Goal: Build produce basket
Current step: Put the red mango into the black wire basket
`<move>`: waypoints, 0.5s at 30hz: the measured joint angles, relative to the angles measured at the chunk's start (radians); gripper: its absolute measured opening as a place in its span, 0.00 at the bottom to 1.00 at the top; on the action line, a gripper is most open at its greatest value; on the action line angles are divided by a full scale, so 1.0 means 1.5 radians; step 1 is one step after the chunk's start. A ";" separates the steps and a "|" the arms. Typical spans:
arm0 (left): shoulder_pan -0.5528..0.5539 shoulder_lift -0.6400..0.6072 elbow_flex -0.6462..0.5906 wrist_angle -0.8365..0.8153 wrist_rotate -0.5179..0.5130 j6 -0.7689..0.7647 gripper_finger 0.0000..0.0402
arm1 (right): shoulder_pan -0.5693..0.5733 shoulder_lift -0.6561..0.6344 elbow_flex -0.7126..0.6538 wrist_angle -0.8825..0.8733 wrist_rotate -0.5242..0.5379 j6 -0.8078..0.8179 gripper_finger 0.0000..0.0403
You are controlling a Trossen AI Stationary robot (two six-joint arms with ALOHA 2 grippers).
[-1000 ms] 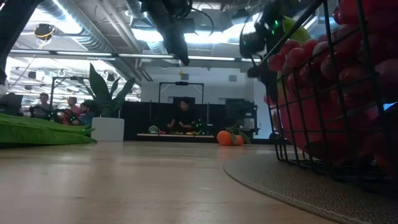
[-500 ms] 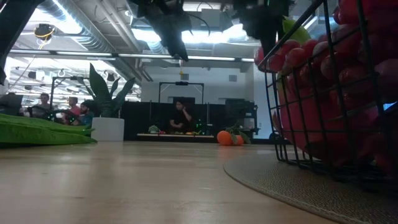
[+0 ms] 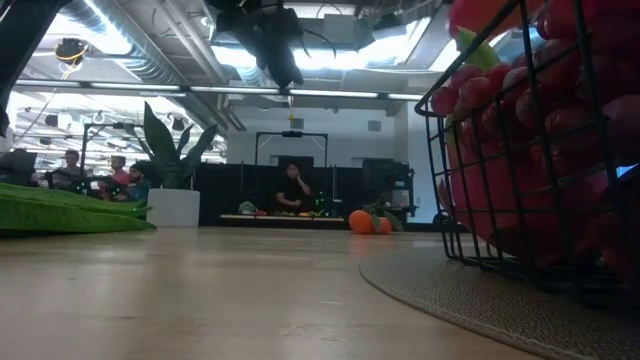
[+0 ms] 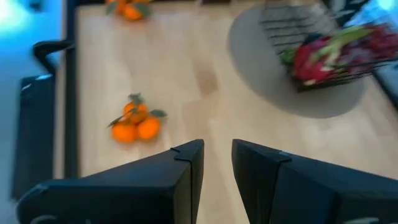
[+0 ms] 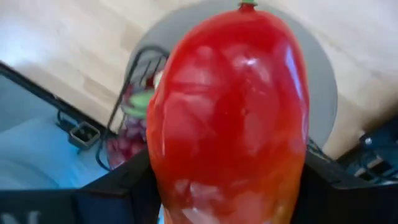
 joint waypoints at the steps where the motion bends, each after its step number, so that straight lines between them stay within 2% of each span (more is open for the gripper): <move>1: -0.001 0.000 0.000 -0.003 0.016 0.002 0.18 | 0.016 -0.002 -0.006 0.000 -0.003 0.012 0.58; 6: -0.021 -0.001 0.000 -0.003 0.057 -0.004 0.18 | 0.107 -0.033 -0.077 0.000 -0.020 0.071 0.58; 11: -0.061 -0.001 0.000 -0.002 0.059 -0.030 0.18 | 0.179 -0.064 -0.146 0.000 -0.030 0.154 0.58; 15: -0.106 -0.001 0.000 -0.001 0.059 -0.037 0.18 | 0.218 -0.070 -0.200 0.004 -0.034 0.170 0.58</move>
